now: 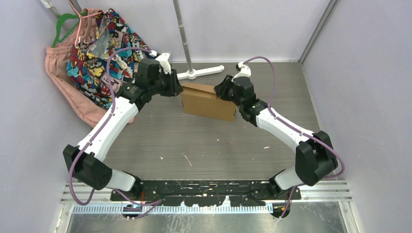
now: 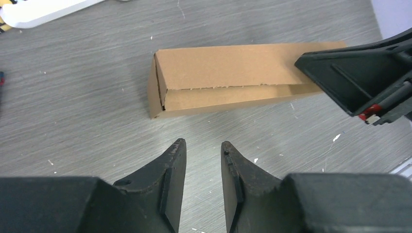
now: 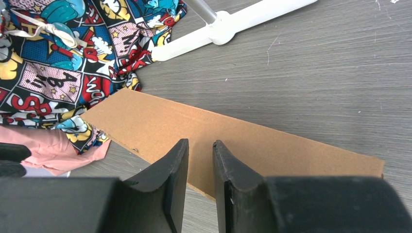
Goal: Fold the paper box
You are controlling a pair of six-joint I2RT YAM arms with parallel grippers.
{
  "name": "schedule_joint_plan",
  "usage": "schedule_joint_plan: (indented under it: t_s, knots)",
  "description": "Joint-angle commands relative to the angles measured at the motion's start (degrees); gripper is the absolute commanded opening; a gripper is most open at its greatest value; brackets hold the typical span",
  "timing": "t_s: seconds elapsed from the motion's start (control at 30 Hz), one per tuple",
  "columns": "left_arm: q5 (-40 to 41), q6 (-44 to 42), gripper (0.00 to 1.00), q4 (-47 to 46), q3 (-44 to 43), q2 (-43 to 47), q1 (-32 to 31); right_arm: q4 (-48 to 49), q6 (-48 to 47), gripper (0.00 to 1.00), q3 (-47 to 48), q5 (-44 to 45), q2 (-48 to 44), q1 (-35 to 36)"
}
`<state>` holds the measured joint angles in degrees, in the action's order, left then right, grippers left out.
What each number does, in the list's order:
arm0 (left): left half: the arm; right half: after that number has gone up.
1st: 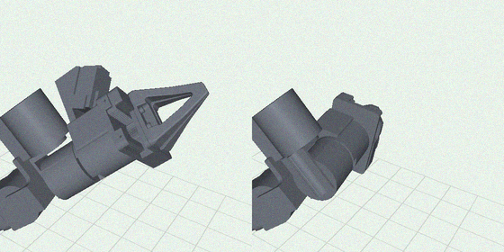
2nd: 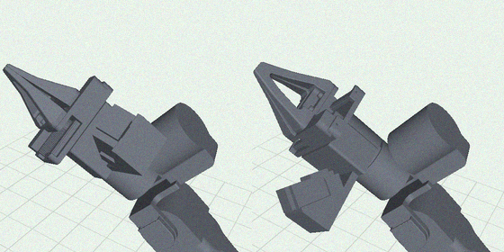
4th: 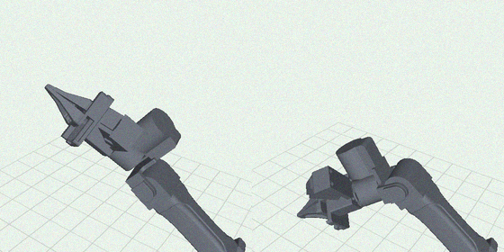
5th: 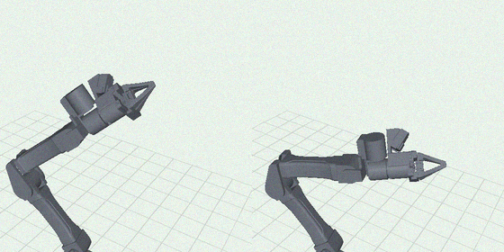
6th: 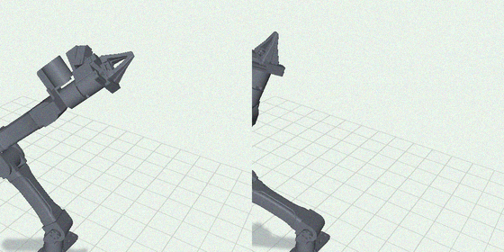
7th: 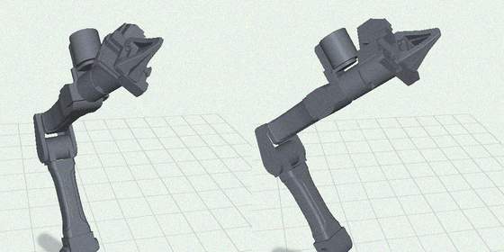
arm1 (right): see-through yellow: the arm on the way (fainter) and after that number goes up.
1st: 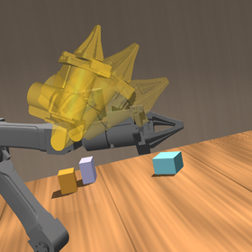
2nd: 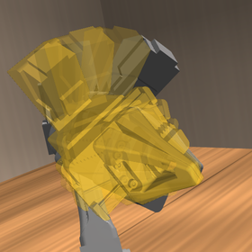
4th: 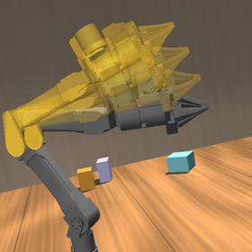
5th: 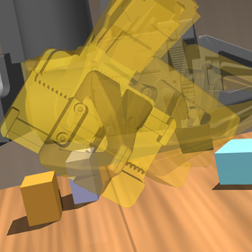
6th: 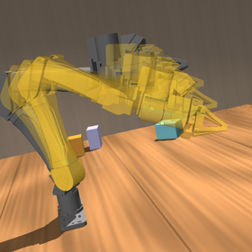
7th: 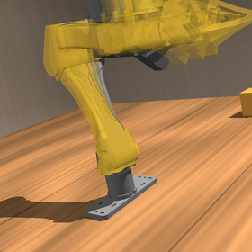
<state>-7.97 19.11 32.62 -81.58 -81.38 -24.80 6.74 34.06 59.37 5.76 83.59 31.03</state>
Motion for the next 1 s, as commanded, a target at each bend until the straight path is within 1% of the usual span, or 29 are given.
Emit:
schedule_joint_plan:
  t_s: [0.0, 0.2, 0.4, 0.53, 0.77, 0.9, 0.97]
  knots:
    - [0.1, 1.3, 0.34, -2.2, -3.0, 1.0, -0.2, -3.9, -0.7, 0.31, -2.6, 0.4, 0.6, 0.3]
    - [-0.3, 2.2, 0.33, -6.5, -2.9, -3.9, -0.2, -4.0, -0.8, 0.31, -2.6, 0.5, 0.5, 0.3]
    - [0.2, 2.3, 0.31, -12.4, -2.1, -6.8, -0.2, -4.0, -0.7, 0.31, -2.6, 0.2, 0.7, 0.3]
    - [0.4, 2.3, 0.26, -14.9, -1.8, -6.7, -0.2, -3.9, -0.6, 0.31, -2.8, 0.1, 0.7, 0.3]
    - [0.2, 2.4, 0.18, -15.7, -2.7, -5.0, -0.1, -3.8, -0.6, 0.31, -3.2, -0.1, 0.6, 0.4]
    - [0.1, 1.9, 0.14, -14.9, -4.0, -7.7, -0.2, -3.7, -0.5, 0.31, -3.6, -0.1, 0.5, 0.3]
    - [0.2, 1.8, 0.13, -16.6, -2.5, -8.9, -0.1, -3.7, -0.4, 0.31, -3.7, -0.4, 0.4, 0.3]
